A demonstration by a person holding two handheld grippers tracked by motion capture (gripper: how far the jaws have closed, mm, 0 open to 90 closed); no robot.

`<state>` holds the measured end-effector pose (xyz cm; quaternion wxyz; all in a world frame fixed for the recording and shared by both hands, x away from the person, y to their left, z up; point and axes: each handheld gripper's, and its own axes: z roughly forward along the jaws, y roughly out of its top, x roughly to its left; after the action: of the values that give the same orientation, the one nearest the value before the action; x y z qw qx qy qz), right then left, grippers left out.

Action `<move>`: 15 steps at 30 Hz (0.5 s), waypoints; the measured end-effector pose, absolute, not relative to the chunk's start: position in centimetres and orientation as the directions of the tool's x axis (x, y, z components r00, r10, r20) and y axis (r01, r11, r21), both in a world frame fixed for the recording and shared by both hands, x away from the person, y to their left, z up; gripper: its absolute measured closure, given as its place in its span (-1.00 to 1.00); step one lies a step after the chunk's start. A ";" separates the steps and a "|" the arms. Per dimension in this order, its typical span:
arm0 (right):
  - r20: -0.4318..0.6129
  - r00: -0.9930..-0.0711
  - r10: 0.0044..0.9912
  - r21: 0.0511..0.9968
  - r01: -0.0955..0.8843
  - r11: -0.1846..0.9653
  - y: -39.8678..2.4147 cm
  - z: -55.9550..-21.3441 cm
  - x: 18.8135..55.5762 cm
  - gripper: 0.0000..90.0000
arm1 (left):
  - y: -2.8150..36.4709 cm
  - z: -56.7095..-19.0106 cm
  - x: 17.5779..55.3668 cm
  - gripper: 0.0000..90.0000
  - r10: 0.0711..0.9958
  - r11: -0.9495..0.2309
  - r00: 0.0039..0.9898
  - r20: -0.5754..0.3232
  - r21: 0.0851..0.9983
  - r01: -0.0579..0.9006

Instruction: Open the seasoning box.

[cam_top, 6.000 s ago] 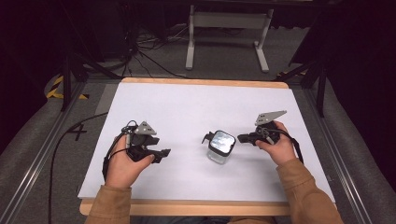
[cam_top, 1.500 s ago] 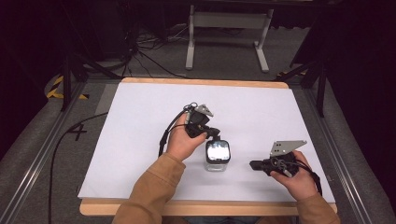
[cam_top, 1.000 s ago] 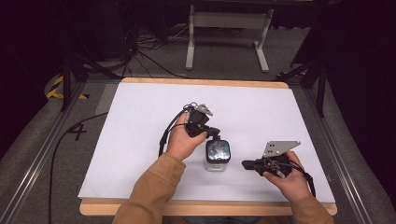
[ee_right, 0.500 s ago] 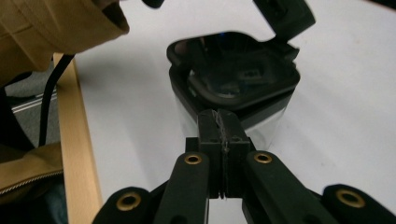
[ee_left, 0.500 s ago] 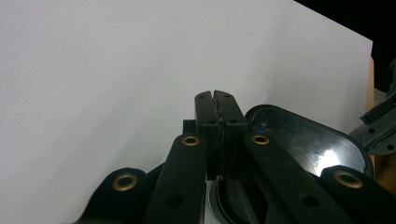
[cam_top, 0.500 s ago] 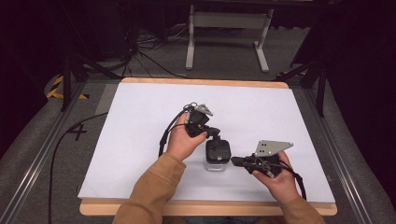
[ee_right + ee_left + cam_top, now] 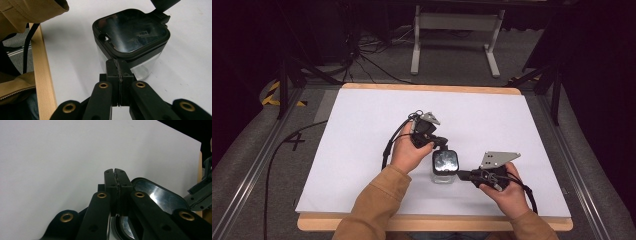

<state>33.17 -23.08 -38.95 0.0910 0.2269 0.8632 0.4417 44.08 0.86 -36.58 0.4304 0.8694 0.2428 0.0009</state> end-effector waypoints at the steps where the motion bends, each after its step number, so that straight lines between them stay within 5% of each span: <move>1: 0.046 -0.880 0.472 0.805 0.312 0.505 -23.0 -38.9 33.2 1.00 | 0.8 -36.6 44.1 0.99 0.424 -0.506 0.881 -0.210 0.752 0.423; 15: 0.049 -0.874 0.483 0.819 0.312 0.482 -23.0 -38.8 33.2 1.00 | 0.8 -36.6 43.9 0.98 0.431 -0.504 0.878 -0.207 0.752 0.425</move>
<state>33.24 -23.02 -38.83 0.0943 0.2322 0.8555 0.4531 43.93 0.83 -36.64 0.4327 0.8671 0.2466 0.0036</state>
